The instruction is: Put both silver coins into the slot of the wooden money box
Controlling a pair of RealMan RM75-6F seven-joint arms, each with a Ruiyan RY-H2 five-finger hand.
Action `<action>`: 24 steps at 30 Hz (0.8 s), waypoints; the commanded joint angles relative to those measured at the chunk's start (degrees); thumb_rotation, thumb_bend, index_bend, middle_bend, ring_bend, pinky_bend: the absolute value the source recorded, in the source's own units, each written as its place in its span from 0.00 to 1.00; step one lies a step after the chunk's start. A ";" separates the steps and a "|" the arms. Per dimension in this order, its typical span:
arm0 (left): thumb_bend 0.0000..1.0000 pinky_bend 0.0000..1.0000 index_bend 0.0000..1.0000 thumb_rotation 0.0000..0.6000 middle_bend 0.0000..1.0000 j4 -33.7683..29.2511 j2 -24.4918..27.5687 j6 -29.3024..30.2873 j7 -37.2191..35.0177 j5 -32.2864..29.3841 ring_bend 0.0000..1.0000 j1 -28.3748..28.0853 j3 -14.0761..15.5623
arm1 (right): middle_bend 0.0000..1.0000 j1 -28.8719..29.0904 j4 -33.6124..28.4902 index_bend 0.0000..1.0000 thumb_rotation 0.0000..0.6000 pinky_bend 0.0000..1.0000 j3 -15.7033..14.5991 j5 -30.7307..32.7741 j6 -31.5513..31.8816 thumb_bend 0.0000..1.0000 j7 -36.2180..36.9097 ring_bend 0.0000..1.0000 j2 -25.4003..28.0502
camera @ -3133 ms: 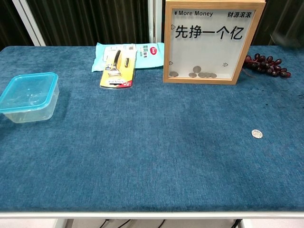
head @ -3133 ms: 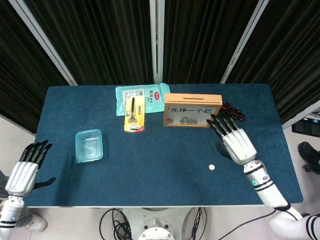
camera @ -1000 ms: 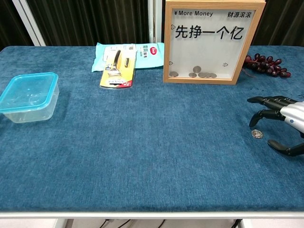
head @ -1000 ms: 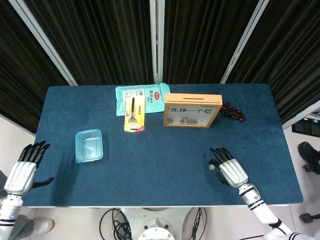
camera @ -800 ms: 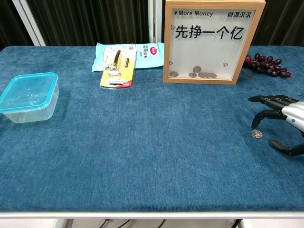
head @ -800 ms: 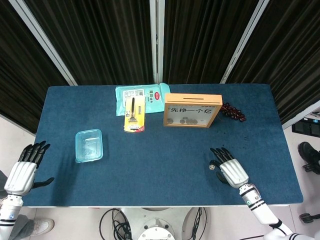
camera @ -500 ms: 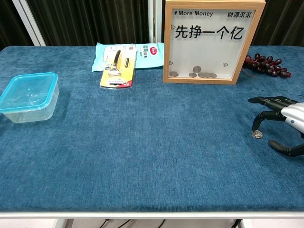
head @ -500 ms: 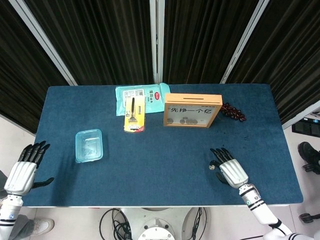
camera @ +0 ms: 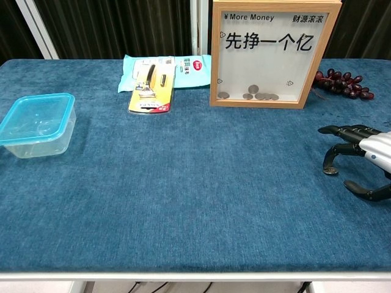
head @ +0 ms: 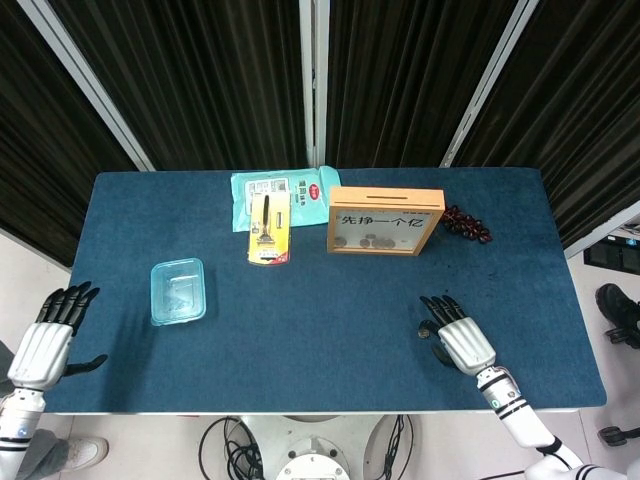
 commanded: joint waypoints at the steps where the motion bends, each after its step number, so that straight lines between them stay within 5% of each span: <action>1: 0.05 0.00 0.00 1.00 0.00 0.15 -0.05 -0.12 -0.12 0.06 0.00 -0.06 0.07 | 0.00 -0.05 0.20 0.40 1.00 0.00 0.10 -0.03 0.16 0.39 0.07 0.00 -0.15; 24: 0.05 0.00 0.00 1.00 0.00 1.77 -0.18 -0.59 -2.43 0.16 0.00 -0.44 0.17 | 0.00 0.33 2.79 0.58 1.00 0.00 1.34 0.24 0.29 0.39 -1.11 0.00 -2.54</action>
